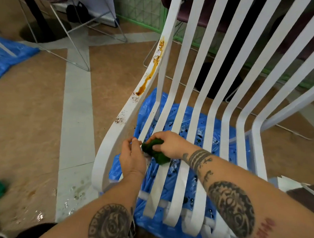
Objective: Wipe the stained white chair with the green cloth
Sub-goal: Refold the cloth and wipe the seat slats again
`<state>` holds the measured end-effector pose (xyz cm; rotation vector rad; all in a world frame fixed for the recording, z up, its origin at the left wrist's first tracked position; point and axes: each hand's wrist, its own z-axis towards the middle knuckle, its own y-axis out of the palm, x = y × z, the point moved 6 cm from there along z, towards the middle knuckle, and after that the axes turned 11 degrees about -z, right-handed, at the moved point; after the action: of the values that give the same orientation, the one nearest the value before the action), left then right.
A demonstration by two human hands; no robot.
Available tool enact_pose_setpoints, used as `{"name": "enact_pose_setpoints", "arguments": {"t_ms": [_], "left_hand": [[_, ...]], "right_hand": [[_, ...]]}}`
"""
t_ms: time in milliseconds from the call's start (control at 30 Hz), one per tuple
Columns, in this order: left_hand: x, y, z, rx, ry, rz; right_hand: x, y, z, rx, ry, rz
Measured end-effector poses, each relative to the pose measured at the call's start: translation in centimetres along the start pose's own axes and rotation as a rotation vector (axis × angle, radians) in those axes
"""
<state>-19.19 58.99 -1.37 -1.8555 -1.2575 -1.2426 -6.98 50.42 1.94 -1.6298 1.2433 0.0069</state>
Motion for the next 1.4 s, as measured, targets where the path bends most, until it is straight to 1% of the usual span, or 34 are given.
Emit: {"name": "enact_pose_setpoints", "arguments": {"t_ms": [33,67,133,167,200,267,300,367,500,567,700,767,833,900,967,1000,1067,1100,1133,1200,1267,1367,1400], "left_hand": [[0.0,-0.2,0.0,0.016,-0.035,-0.053],[0.0,-0.5,-0.3,0.032,-0.061,-0.063],[0.4,-1.2,-0.9,0.048,-0.070,0.014],[0.4,-1.7,-1.3,0.041,-0.088,0.081],[0.1,-2.2,-2.1,0.023,-0.113,0.142],[-1.4,-2.9,-3.4,-0.093,-0.186,0.179],[-2.3,-3.5,-4.2,-0.133,-0.245,0.182],[-3.2,-4.7,-5.0,-0.113,-0.300,0.238],[-2.7,-5.4,-5.2,-0.125,-0.269,0.307],[-2.5,-5.6,-5.7,-0.144,-0.295,0.271],[-1.8,-6.1,-7.4,-0.207,-0.220,0.256],[-1.4,-6.7,-8.0,-0.179,-0.212,0.191],[-1.1,-6.9,-8.4,-0.140,-0.259,0.081],[0.0,-6.6,-8.6,-0.111,-0.290,-0.031],[1.5,-5.9,-8.8,-0.109,-0.295,-0.067],[2.3,-5.8,-8.7,-0.092,-0.278,-0.079],[3.7,-5.4,-8.8,-0.088,-0.204,-0.084],[4.1,-5.3,-8.8,-0.115,-0.156,-0.043],[4.2,-5.1,-8.8,-0.142,-0.127,-0.010],[3.9,-5.1,-8.9,-0.176,-0.126,0.002],[3.6,-5.2,-8.8,-0.183,-0.130,0.023],[4.0,-4.9,-9.0,-0.196,-0.115,0.117],[4.1,-4.8,-9.0,-0.195,-0.109,0.127]], "right_hand": [[-0.3,-0.4,0.0,0.020,0.001,0.008],[-0.3,-0.7,-0.2,0.085,0.012,0.039],[-0.2,-0.8,-0.3,0.238,0.050,0.119],[-0.3,-0.2,-0.4,0.269,0.054,0.107],[-0.6,0.7,-0.7,0.273,0.047,0.054],[-1.0,2.0,-1.3,0.277,0.031,-0.043],[-1.3,2.4,-1.8,0.271,0.021,-0.069],[-1.5,2.9,-2.5,0.221,0.005,-0.099],[-2.2,4.3,-4.1,0.130,-0.025,-0.134],[-2.8,5.2,-5.1,0.108,-0.039,-0.147],[-3.8,6.9,-7.0,0.036,-0.054,-0.144],[-4.2,7.3,-8.1,0.025,-0.055,-0.148],[-4.7,7.7,-8.9,-0.003,-0.061,-0.173],[-5.2,7.5,-9.5,-0.085,-0.074,-0.210],[-5.2,6.5,-9.7,-0.141,-0.075,-0.216],[-5.1,5.7,-9.6,-0.122,-0.059,-0.188],[-4.2,4.1,-9.4,0.044,0.010,-0.083],[-4.0,4.1,-9.4,0.126,0.041,-0.050],[-4.0,4.5,-9.4,0.173,0.049,-0.056],[-4.7,6.7,-9.6,0.156,0.019,-0.122],[-5.7,8.0,-10.1,0.119,-0.021,-0.136],[-6.3,9.0,-11.3,0.000,-0.067,-0.203],[-5.9,9.4,-11.8,-0.045,-0.067,-0.189]]}}
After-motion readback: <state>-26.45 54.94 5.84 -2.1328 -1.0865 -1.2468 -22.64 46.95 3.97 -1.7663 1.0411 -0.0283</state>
